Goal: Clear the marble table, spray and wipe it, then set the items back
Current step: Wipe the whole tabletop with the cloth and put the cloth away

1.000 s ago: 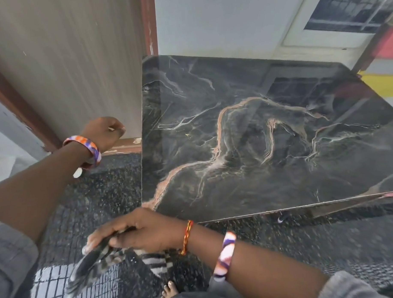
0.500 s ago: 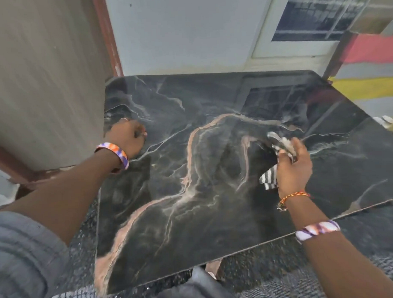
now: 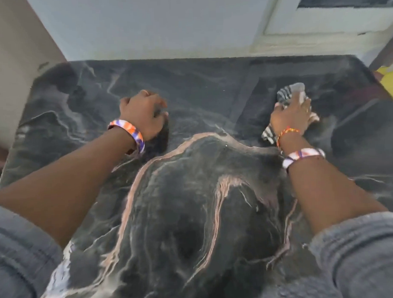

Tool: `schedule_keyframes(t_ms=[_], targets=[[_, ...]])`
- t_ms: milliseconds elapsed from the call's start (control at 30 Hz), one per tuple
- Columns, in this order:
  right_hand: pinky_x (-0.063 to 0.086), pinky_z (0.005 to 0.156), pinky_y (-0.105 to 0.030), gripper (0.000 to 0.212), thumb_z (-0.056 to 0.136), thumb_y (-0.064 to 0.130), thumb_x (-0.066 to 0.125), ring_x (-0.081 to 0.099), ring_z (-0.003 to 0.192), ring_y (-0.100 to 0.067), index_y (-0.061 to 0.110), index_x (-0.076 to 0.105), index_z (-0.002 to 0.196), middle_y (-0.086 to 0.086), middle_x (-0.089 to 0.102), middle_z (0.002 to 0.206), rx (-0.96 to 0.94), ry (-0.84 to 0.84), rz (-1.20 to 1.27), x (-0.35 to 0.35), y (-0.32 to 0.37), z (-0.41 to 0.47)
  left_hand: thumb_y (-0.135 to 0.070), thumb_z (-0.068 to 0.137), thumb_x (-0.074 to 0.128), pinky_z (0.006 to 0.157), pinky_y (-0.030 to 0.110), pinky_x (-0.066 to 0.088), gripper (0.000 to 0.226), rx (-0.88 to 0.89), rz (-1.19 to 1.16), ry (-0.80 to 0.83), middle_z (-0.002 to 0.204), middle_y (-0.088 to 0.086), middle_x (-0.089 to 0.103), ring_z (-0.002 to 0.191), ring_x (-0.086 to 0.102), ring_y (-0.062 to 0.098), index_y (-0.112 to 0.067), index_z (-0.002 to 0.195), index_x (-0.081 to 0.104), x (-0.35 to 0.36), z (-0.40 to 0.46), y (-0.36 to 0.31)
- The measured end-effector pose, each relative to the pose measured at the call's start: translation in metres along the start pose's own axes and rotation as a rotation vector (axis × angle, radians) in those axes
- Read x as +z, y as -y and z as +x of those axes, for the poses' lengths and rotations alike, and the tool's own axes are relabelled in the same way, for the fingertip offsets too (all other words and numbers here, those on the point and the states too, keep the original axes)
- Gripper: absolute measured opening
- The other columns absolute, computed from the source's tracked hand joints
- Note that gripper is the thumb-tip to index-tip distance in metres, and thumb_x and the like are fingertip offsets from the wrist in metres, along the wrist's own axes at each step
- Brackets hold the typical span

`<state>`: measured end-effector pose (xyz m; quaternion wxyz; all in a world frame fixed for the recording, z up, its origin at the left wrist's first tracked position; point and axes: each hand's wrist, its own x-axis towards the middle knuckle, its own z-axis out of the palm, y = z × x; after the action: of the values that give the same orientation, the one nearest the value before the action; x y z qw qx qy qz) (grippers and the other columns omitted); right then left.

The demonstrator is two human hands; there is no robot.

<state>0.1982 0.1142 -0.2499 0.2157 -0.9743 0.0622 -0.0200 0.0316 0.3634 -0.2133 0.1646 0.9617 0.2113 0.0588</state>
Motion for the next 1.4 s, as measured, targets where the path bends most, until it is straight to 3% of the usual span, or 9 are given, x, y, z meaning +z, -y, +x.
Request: schedule_keyframes(t_ms=[300, 433, 533, 667, 733, 800, 900, 1133, 1400], targets=[[0.041, 0.1, -0.038, 0.041, 0.086, 0.012, 0.046, 0.05, 0.122, -0.031, 0.016, 0.057, 0.126, -0.014, 0.053, 0.135, -0.857, 0.346, 0.325, 0.076, 0.148, -0.099, -0.011, 0.083, 0.053, 0.106, 0.049, 0.031, 0.035, -0.342, 0.007, -0.139, 0.124, 0.023, 0.057, 0.117, 0.05, 0.041, -0.012, 0.118, 0.06, -0.021, -0.009, 0.046], [0.044, 0.091, -0.028, 0.03, 0.093, 0.004, 0.046, 0.058, 0.106, -0.021, 0.004, 0.059, 0.12, -0.014, 0.063, 0.118, -0.424, 0.815, 1.036, 0.061, 0.163, -0.116, -0.006, 0.081, 0.052, 0.107, 0.049, 0.031, 0.042, -0.345, 0.034, -0.125, 0.125, 0.023, 0.056, 0.117, 0.05, 0.042, -0.012, 0.122, 0.057, -0.033, -0.011, 0.046], [0.052, 0.077, -0.03, 0.017, 0.091, 0.005, 0.045, 0.064, 0.074, -0.015, 0.01, 0.061, 0.093, -0.004, 0.069, 0.08, -0.082, 0.862, 1.456, 0.031, 0.128, -0.068, -0.007, 0.081, 0.053, 0.108, 0.05, 0.029, 0.04, -0.278, 0.011, -0.12, 0.127, 0.021, 0.056, 0.121, 0.049, 0.039, -0.012, 0.121, 0.057, -0.031, -0.002, 0.034], [0.051, 0.094, -0.043, 0.03, 0.084, 0.019, 0.047, 0.069, 0.093, -0.025, 0.005, 0.06, 0.108, -0.012, 0.071, 0.101, 0.038, 0.854, 1.785, -0.019, 0.04, 0.018, -0.009, 0.082, 0.052, 0.109, 0.046, 0.025, 0.04, -0.146, -0.009, -0.08, 0.132, 0.014, 0.054, 0.126, 0.046, 0.031, -0.016, 0.121, 0.056, -0.01, 0.015, -0.002], [0.053, 0.091, -0.036, 0.025, 0.088, 0.012, 0.046, 0.071, 0.086, -0.017, 0.008, 0.064, 0.105, -0.004, 0.075, 0.09, 0.117, 0.603, 1.637, -0.027, -0.004, 0.05, -0.011, 0.083, 0.052, 0.109, 0.044, 0.025, 0.041, -0.08, -0.026, -0.035, 0.134, 0.012, 0.052, 0.127, 0.045, 0.029, -0.017, 0.123, 0.055, 0.004, 0.022, -0.022], [0.055, 0.078, -0.025, 0.028, 0.088, 0.004, 0.05, 0.067, 0.078, -0.011, 0.003, 0.061, 0.113, -0.004, 0.075, 0.089, 0.135, 0.235, 1.041, -0.039, -0.037, 0.07, -0.012, 0.083, 0.052, 0.109, 0.044, 0.025, 0.041, -0.02, -0.049, -0.007, 0.134, 0.011, 0.052, 0.128, 0.045, 0.028, -0.018, 0.123, 0.055, 0.016, 0.031, -0.042], [0.045, 0.1, -0.037, 0.046, 0.083, 0.018, 0.052, 0.058, 0.112, -0.028, 0.008, 0.053, 0.128, -0.019, 0.061, 0.125, 0.121, -0.111, 0.446, -0.05, -0.062, 0.084, -0.012, 0.084, 0.052, 0.109, 0.042, 0.024, 0.039, 0.05, -0.083, 0.01, 0.133, 0.009, 0.052, 0.126, 0.046, 0.028, -0.017, 0.122, 0.056, 0.031, 0.043, -0.067], [0.011, 0.119, -0.044, 0.068, 0.089, 0.042, 0.051, 0.011, 0.142, -0.042, 0.011, 0.028, 0.145, -0.022, 0.007, 0.155, -0.165, 0.128, -0.053, -0.009, -0.036, 0.088, -0.013, 0.085, 0.052, 0.111, 0.042, 0.021, 0.037, 0.086, -0.085, 0.029, 0.134, 0.007, 0.052, 0.127, 0.045, 0.027, -0.017, 0.122, 0.057, 0.038, 0.051, -0.076], [0.03, 0.111, -0.046, 0.05, 0.086, 0.026, 0.049, 0.034, 0.133, -0.039, 0.019, 0.045, 0.136, -0.018, 0.032, 0.148, -0.609, 0.206, -0.083, 0.057, 0.093, 0.071, -0.009, 0.083, 0.057, 0.106, 0.046, 0.027, 0.034, -0.078, -0.011, -0.064, 0.128, 0.016, 0.056, 0.121, 0.049, 0.035, -0.01, 0.116, 0.061, 0.015, 0.023, -0.016]])
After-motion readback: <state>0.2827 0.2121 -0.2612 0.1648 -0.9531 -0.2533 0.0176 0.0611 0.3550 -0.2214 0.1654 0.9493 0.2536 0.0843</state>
